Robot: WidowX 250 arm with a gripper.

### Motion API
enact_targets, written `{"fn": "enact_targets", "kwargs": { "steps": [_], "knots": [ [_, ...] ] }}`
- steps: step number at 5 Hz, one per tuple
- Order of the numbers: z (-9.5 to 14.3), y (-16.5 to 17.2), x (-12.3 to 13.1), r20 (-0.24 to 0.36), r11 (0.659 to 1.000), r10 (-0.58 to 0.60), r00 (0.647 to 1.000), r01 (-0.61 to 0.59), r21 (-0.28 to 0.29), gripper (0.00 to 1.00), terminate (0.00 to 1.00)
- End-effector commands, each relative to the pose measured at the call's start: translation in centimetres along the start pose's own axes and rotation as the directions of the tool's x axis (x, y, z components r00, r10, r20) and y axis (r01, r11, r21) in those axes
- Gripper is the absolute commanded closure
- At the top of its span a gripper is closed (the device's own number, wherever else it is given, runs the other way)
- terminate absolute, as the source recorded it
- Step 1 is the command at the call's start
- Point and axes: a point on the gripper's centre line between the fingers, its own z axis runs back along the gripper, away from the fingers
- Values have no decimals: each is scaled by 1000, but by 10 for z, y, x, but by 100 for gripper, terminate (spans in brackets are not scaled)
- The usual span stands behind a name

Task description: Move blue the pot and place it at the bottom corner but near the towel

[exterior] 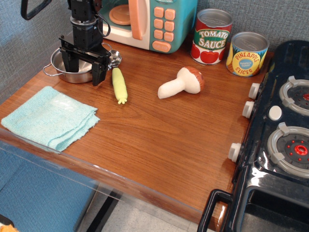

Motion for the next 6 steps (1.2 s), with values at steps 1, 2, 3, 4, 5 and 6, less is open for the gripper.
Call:
{"fn": "enact_targets", "kwargs": {
  "steps": [1,2,3,4,5,6],
  "knots": [
    [17,10,3,49,1000,14,999,-14,9,100,0],
    [21,11,3,54,1000,8,998,-8,5,100,0],
    [35,7,6,100,1000,-12,995,12,-1,100,0],
    [62,-10,8,172,997,-71,982,67,30,100,0],
    [81,-47,-3,225,984,-179,958,175,39,100,0],
    [83,-95,-32,241,942,-332,912,336,24,100,0]
  ]
}}
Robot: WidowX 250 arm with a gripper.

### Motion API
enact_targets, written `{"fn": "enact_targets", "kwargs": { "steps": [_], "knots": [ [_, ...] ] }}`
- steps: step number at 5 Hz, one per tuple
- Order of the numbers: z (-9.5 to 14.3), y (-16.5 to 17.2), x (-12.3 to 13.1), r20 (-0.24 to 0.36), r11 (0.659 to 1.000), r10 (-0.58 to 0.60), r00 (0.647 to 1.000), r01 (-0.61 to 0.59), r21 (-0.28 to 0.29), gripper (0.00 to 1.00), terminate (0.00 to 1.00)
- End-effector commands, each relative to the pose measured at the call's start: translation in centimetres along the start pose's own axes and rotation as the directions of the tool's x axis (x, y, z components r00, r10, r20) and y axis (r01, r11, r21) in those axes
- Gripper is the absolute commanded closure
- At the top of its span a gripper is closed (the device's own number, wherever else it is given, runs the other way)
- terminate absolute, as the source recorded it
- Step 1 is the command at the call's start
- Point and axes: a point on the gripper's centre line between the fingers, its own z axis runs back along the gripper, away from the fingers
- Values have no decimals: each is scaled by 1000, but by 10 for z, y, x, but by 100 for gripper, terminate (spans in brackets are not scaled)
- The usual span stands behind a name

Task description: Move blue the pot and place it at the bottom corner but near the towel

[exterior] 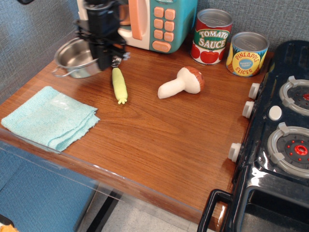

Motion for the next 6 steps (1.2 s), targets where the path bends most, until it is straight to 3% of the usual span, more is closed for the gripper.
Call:
{"fn": "enact_targets", "kwargs": {
  "steps": [1,2,3,5,6],
  "knots": [
    [29,-93,-45,81,947,-316,945,320,-43,100,0],
    [25,-134,-71,73,893,-441,895,445,-70,100,0],
    [16,-149,-78,58,864,-492,869,496,-86,100,0],
    [-12,-158,-71,-15,855,-509,861,504,-119,100,0],
    [-12,-158,-70,-7,834,-544,839,539,-116,0,0]
  ]
}}
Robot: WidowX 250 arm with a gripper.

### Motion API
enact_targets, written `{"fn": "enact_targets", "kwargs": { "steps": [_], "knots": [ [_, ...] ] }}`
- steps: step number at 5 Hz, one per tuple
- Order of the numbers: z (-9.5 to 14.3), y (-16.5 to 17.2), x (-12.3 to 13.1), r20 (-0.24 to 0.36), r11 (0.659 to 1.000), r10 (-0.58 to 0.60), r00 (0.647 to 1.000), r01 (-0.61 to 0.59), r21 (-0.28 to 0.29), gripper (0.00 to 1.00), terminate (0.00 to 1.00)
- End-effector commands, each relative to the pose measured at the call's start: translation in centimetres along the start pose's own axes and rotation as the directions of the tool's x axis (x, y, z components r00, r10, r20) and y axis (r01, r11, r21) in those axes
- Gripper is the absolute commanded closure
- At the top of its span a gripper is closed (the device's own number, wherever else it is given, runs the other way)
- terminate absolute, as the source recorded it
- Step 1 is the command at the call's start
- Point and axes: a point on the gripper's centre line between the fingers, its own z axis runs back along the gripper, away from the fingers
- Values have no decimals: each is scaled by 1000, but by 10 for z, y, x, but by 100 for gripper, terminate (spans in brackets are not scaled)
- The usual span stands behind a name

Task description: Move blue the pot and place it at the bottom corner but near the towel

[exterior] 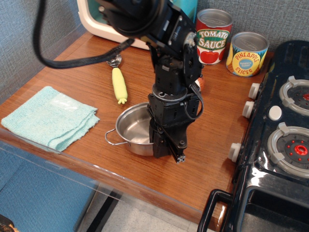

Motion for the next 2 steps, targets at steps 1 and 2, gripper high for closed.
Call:
{"fn": "enact_targets", "kwargs": {
  "steps": [1,2],
  "knots": [
    [33,-4,-12,45,999,-41,998,40,30,0,0],
    [60,-4,-17,100,999,42,994,-45,22,0,0]
  ]
}}
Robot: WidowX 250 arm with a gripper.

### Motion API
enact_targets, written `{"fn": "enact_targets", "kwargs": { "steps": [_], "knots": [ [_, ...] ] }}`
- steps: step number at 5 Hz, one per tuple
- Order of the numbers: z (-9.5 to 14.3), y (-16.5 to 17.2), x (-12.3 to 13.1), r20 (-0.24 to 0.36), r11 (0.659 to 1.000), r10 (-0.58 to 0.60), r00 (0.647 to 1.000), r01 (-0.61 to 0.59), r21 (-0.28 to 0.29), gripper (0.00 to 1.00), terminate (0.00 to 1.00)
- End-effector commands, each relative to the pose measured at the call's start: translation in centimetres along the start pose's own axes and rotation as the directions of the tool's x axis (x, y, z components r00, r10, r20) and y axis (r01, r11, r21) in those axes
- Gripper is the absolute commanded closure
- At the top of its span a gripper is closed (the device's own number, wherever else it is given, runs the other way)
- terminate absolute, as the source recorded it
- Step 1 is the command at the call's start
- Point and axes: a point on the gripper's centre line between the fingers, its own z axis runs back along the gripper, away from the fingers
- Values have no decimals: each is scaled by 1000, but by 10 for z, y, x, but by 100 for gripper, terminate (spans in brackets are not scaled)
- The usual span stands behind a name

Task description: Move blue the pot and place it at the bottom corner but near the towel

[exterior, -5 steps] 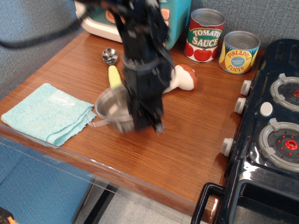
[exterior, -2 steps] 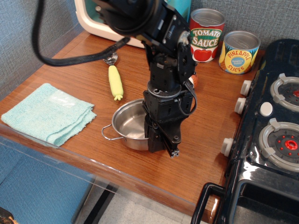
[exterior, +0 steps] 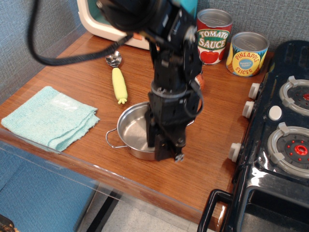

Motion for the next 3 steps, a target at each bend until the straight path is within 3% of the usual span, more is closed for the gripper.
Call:
{"fn": "enact_targets", "kwargs": {
  "steps": [1,2,3],
  "knots": [
    [64,14,-22,140,959,262,955,-274,73,0,0],
    [71,30,-29,131,881,450,883,-463,98,0,0],
    [70,52,-27,153,829,538,829,-553,82,0,0]
  ]
}}
